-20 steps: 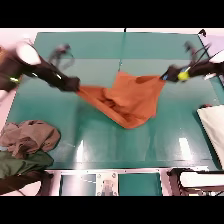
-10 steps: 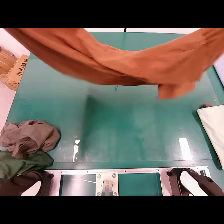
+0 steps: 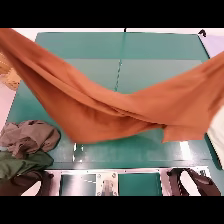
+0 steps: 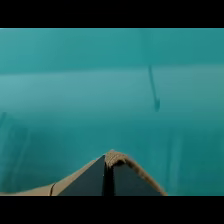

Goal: Fold the shirts.

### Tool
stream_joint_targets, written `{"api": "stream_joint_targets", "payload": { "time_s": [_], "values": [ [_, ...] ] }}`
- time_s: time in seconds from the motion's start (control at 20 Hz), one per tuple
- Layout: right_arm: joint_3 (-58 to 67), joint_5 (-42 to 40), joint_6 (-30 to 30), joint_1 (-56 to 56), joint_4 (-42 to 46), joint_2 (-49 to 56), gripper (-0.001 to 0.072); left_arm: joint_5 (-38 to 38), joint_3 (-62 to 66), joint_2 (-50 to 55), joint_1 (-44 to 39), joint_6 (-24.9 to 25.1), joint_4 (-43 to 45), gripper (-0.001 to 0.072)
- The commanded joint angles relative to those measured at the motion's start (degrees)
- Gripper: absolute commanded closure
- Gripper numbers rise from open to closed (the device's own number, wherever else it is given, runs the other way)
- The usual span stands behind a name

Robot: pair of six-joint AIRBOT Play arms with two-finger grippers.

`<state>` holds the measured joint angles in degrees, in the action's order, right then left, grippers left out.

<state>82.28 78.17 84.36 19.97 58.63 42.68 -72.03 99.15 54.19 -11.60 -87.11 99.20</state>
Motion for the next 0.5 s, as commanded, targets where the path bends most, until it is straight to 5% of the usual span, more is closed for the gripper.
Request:
{"api": "stream_joint_targets", "payload": {
  "time_s": [0.0, 0.2, 0.4, 0.45],
  "values": [
    [-23.1, -11.0, -1.3, -0.6, -0.1, 2.4, 0.0693, 15.9, -13.0, 7.3, 0.0, 0.6, -2.5, 0.0685],
    [-40.2, -30.8, -5.1, -1.4, -2.7, 16.4, 0.0693, 28.9, -15.5, 26.9, 0.0, 5.5, -20.8, 0.0685],
    [-35.6, -36.6, -7.1, -1.4, -2.7, 32.9, 0.0693, 33.2, -15.5, 39.7, 0.1, 10.1, -36.7, 0.0681],
    [-33.2, -36.4, -7.1, -1.3, -2.6, 35.2, 0.0685, 32.8, -15.5, 40.4, 0.4, 10.0, -37.3, 0.0418]
  ]
}}
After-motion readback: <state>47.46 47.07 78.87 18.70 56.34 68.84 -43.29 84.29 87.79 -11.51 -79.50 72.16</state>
